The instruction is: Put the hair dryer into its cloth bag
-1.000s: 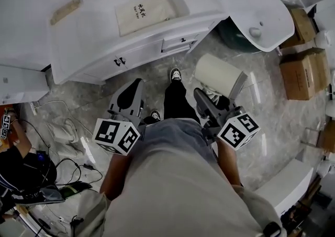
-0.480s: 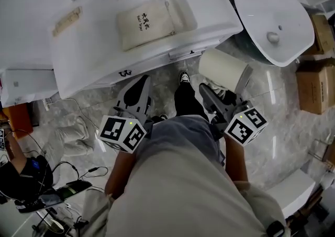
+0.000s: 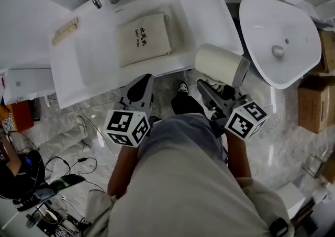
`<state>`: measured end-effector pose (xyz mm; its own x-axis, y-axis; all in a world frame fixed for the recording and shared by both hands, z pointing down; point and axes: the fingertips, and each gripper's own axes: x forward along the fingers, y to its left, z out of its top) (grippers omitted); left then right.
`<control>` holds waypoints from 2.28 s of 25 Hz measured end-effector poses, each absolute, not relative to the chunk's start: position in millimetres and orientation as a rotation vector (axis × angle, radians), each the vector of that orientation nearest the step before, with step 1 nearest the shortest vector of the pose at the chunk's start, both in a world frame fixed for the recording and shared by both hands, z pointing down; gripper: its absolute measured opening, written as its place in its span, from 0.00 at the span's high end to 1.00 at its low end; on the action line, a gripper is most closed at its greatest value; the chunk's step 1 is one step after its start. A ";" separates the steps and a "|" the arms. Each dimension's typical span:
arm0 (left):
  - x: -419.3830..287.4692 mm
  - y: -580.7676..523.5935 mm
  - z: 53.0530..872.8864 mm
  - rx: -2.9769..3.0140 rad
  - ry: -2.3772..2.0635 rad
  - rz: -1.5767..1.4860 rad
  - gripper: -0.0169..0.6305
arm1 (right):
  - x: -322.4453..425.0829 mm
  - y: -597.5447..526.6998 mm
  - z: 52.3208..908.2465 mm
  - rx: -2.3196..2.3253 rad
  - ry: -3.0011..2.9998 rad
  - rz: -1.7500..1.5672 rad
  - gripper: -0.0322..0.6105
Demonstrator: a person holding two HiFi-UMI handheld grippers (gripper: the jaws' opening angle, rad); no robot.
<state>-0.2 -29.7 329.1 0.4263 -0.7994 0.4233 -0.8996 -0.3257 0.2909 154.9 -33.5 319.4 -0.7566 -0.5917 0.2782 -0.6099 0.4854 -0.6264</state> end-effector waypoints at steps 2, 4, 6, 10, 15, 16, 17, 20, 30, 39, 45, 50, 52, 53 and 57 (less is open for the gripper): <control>2.5 -43.7 337.4 2.164 -1.467 0.305 0.96 | 158.7 -51.3 318.7 1.052 -2.686 1.143 0.53; 5.6 -56.9 347.2 2.127 -1.497 0.331 0.96 | 163.4 -67.0 318.5 1.017 -2.690 1.134 0.53; 8.5 -68.9 358.5 2.091 -1.524 0.361 0.96 | 168.2 -80.9 319.6 0.984 -2.691 1.128 0.53; 11.8 -82.7 376.8 2.042 -1.553 0.401 0.96 | 173.5 -98.3 326.8 0.936 -2.686 1.112 0.53; 20.1 -100.8 400.7 2.029 -1.525 0.484 0.80 | 172.0 -113.1 335.3 0.912 -2.664 1.148 0.53; 20.9 -105.5 406.9 2.018 -1.526 0.508 0.79 | 171.3 -115.7 337.4 0.908 -2.657 1.151 0.53; 21.5 -110.4 413.2 2.005 -1.526 0.530 0.78 | 170.5 -118.0 339.3 0.903 -2.651 1.154 0.53; 23.6 -126.1 429.5 1.985 -1.524 0.587 0.75 | 169.8 -122.4 343.1 0.893 -2.641 1.163 0.53; 27.1 -169.7 488.5 1.892 -1.477 0.723 0.65 | 169.0 -132.2 359.8 0.932 -2.572 1.224 0.53; 27.2 -203.0 539.4 1.782 -1.430 0.831 0.61 | 160.8 -151.2 373.1 0.954 -2.527 1.247 0.53; 27.3 -219.0 565.2 1.758 -1.434 0.941 0.60 | 151.9 -165.0 382.0 0.943 -2.508 1.257 0.53; 26.2 -222.6 585.4 1.712 -1.413 1.004 0.59 | 146.2 -177.2 392.6 0.935 -2.486 1.251 0.53; 23.6 -222.7 587.0 1.704 -1.412 1.006 0.60 | 145.5 -180.9 396.6 0.932 -2.480 1.246 0.53; 22.1 -222.5 586.2 1.703 -1.412 1.002 0.64 | 145.2 -182.4 398.4 0.929 -2.475 1.246 0.53; 16.3 -220.9 578.8 1.707 -1.413 0.949 0.86 | 143.8 -187.7 406.8 0.908 -2.454 1.247 0.53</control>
<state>16.3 -220.9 578.8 0.1301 -0.4611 0.8778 -0.9869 -0.1452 0.0700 143.8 -187.7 406.8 -0.7771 -0.4194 0.4692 -0.6263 0.4420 -0.6422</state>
